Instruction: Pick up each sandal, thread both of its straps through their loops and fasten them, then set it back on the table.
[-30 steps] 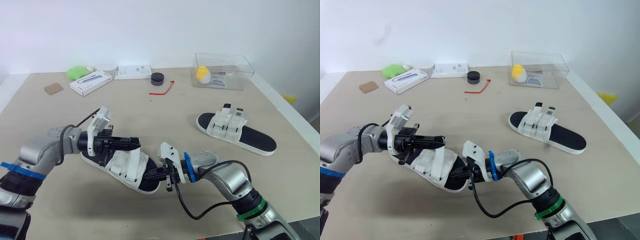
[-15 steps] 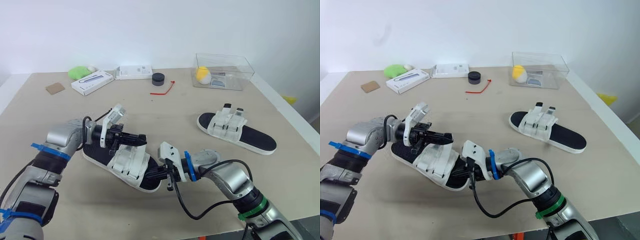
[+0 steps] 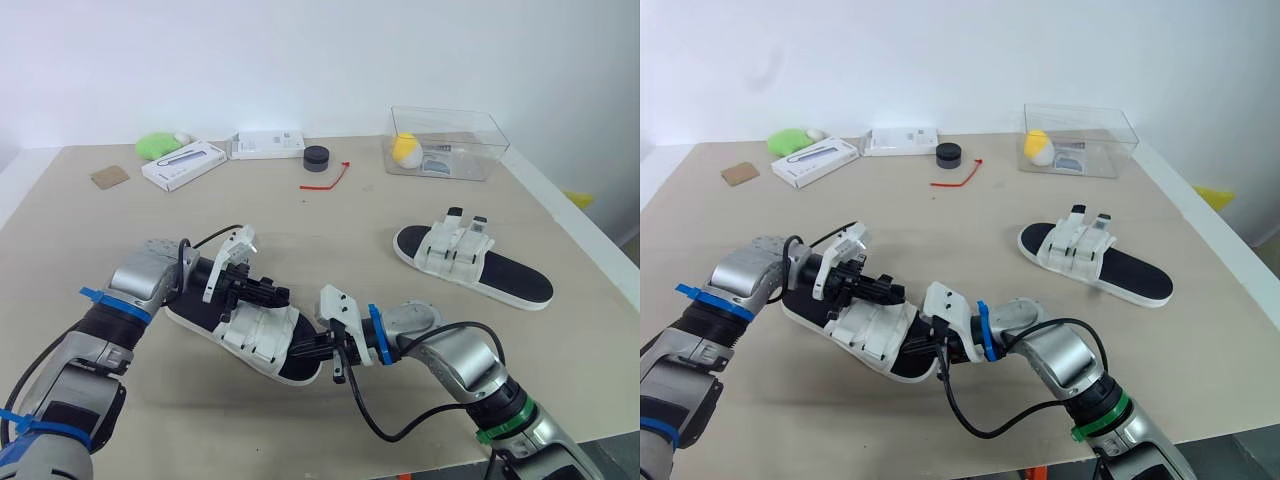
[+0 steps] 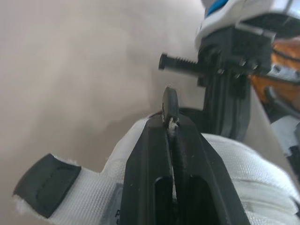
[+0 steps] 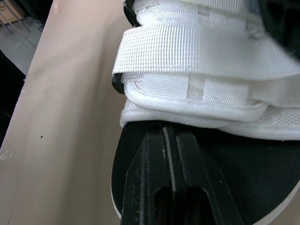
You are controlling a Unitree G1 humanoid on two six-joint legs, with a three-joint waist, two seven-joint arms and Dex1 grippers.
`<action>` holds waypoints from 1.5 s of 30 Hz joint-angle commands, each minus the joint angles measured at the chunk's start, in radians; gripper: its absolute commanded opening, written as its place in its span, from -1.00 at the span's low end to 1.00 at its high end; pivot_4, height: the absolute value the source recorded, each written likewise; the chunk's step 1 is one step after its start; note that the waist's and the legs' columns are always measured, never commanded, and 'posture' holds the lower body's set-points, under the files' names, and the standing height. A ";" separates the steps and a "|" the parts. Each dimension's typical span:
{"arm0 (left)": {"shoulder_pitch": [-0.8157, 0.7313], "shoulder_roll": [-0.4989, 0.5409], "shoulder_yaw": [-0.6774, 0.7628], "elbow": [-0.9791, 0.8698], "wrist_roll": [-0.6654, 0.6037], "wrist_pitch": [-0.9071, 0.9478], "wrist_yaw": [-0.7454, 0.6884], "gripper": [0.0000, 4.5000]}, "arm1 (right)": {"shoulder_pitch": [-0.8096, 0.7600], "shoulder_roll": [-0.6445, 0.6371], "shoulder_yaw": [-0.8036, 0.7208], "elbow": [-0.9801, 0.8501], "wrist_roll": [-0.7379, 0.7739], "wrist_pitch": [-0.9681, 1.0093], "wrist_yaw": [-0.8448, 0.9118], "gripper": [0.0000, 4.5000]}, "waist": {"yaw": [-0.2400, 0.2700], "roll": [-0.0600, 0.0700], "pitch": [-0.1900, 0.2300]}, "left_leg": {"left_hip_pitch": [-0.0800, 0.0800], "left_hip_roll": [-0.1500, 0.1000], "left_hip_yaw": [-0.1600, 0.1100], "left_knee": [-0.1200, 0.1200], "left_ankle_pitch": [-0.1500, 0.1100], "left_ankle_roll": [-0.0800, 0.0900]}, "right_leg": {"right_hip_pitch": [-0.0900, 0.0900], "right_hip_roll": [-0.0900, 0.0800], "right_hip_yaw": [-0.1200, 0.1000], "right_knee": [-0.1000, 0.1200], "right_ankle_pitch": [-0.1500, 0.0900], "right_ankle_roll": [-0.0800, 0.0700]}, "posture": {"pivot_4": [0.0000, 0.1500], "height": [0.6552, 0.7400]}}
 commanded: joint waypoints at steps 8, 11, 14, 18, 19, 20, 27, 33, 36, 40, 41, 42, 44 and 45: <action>0.010 -0.033 0.005 0.030 0.086 -0.093 0.001 -0.99 | 0.021 0.002 0.025 0.007 -0.011 0.020 -0.009 -1.00 | 0.000 0.000 0.000 | 0.000 0.000 0.000 0.000 0.000 0.000 | 0.000 0.000 0.000 0.000 0.000 0.000 | 1.00 1.00; 0.007 -0.033 -0.001 0.036 0.105 -0.108 -0.009 -0.99 | 0.021 0.005 0.024 0.010 -0.011 0.020 -0.009 -1.00 | 0.000 0.000 0.000 | 0.000 0.000 0.000 0.000 0.000 0.000 | 0.000 0.000 0.000 0.000 0.000 0.000 | 1.00 1.00; 0.006 -0.032 -0.001 0.040 0.118 -0.138 -0.022 -0.99 | 0.019 0.008 0.023 0.013 -0.012 0.020 -0.008 -1.00 | 0.000 0.000 0.000 | 0.000 0.000 0.000 0.000 0.000 0.000 | 0.000 0.000 0.000 0.000 0.000 0.000 | 1.00 1.00; -0.009 -0.037 0.010 0.044 0.125 -0.143 -0.026 -0.32 | 0.017 0.009 0.023 0.018 -0.013 0.017 -0.005 -1.00 | -0.001 0.000 0.000 | 0.001 0.000 0.000 0.000 0.000 0.000 | 0.000 0.000 0.000 0.001 0.000 0.000 | 1.00 1.00; -0.010 -0.038 0.014 0.043 0.123 -0.143 -0.030 -0.14 | 0.017 0.010 0.023 0.019 -0.014 0.017 -0.005 -1.00 | -0.002 0.000 0.000 | 0.001 0.000 0.000 0.000 0.000 0.000 | 0.000 0.000 0.000 0.001 0.000 0.000 | 1.00 1.00; -0.011 -0.041 0.017 0.045 0.123 -0.146 -0.027 0.06 | 0.016 0.010 0.023 0.020 -0.014 0.016 -0.004 -1.00 | -0.003 0.000 0.000 | 0.001 0.000 0.000 0.000 0.000 0.000 | 0.000 0.000 0.000 0.001 0.001 0.001 | 1.00 1.00; -0.023 -0.065 0.038 0.081 0.165 -0.272 0.011 0.98 | 0.012 0.011 0.021 0.026 -0.017 0.013 -0.001 -1.00 | -0.004 0.000 0.000 | 0.000 0.001 0.000 -0.001 0.000 0.002 | 0.000 0.001 0.000 0.001 0.001 0.001 | 1.00 1.00; -0.047 -0.072 0.037 0.136 0.217 -0.387 0.024 0.98 | 0.008 0.012 0.021 0.035 -0.020 0.005 0.001 -1.00 | -0.005 0.000 0.000 | 0.000 0.001 0.000 0.000 0.000 0.002 | 0.000 0.001 0.000 0.001 0.001 0.001 | 1.00 1.00; -0.068 -0.072 0.039 0.175 0.255 -0.487 0.041 0.98 | 0.006 0.013 0.021 0.039 -0.022 -0.001 0.002 -1.00 | -0.005 0.000 0.000 | 0.001 0.001 0.000 0.000 0.000 0.002 | 0.000 0.001 0.000 0.001 0.001 0.001 | 1.00 1.00; -0.134 -0.071 0.139 0.187 0.188 -0.486 0.067 0.98 | 0.010 0.010 0.005 0.038 -0.015 -0.011 0.004 -1.00 | -0.006 0.000 0.000 | 0.000 0.001 0.000 0.000 0.000 0.002 | 0.000 0.001 0.000 0.001 0.001 0.001 | 1.00 1.00; -0.145 -0.063 0.167 0.192 0.180 -0.508 0.078 0.98 | 0.012 0.009 -0.010 0.036 -0.003 -0.008 0.006 -1.00 | -0.007 0.000 0.000 | 0.000 0.001 0.000 0.000 0.000 0.002 | -0.001 0.001 0.000 0.001 0.001 0.001 | 1.00 1.00; -0.151 -0.055 0.190 0.198 0.180 -0.540 0.086 0.98 | 0.013 0.007 -0.026 0.035 0.010 -0.005 0.010 -1.00 | -0.007 0.000 0.000 | 0.000 0.001 0.000 0.000 0.000 0.002 | -0.001 0.001 0.000 0.001 0.001 0.001 | 1.00 1.00; -0.151 -0.035 0.227 0.198 0.178 -0.583 0.086 0.98 | 0.013 0.001 -0.064 0.038 0.035 0.000 0.014 -1.00 | -0.007 0.000 0.000 | -0.001 0.001 0.000 0.000 0.000 0.002 | -0.001 0.001 0.000 0.001 0.001 0.002 | 1.00 1.00; -0.149 -0.025 0.247 0.190 0.169 -0.597 0.084 0.98 | 0.011 -0.002 -0.087 0.043 0.048 0.003 0.015 -1.00 | -0.007 0.000 0.000 | -0.001 0.001 0.000 0.000 0.000 0.002 | -0.001 0.001 0.000 0.001 0.001 0.002 | 1.00 1.00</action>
